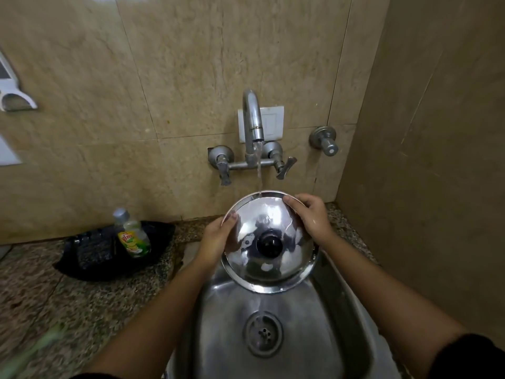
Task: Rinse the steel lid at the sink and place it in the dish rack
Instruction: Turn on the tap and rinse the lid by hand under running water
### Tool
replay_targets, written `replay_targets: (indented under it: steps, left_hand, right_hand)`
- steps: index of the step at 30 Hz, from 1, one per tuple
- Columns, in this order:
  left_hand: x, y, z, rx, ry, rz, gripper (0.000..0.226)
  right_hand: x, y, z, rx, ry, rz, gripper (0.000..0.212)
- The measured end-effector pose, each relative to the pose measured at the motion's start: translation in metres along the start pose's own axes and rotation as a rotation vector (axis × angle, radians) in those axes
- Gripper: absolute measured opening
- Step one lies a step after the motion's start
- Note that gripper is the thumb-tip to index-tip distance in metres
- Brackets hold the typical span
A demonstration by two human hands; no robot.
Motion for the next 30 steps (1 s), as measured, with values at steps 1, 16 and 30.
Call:
replay_targets:
  steps: [1,16,30]
  left_hand:
    - [0.003,0.008,-0.003,-0.069,0.038,0.034,0.040]
    - [0.005,0.028,-0.022,-0.222,0.154,-0.050,0.035]
    - [-0.008,0.003,-0.018,0.030,-0.002,-0.165,0.030]
  right_hand:
    - [-0.001,0.005,0.004,-0.021,0.005,-0.025,0.023]
    - [-0.069,-0.021,0.022,0.351,-0.265,-0.654,0.032]
    - [-0.053,-0.011,0.024,0.164,-0.173,-0.480,0.031]
Point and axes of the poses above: each hand's wrist, its own z-axis towards the middle knuckle, its own x-axis out of the back of the hand, y = z × x, the point moved 10 cm from there along z, towards the middle knuckle, and after that the axes turned 6 degrees about z, right-handed, at the moved point
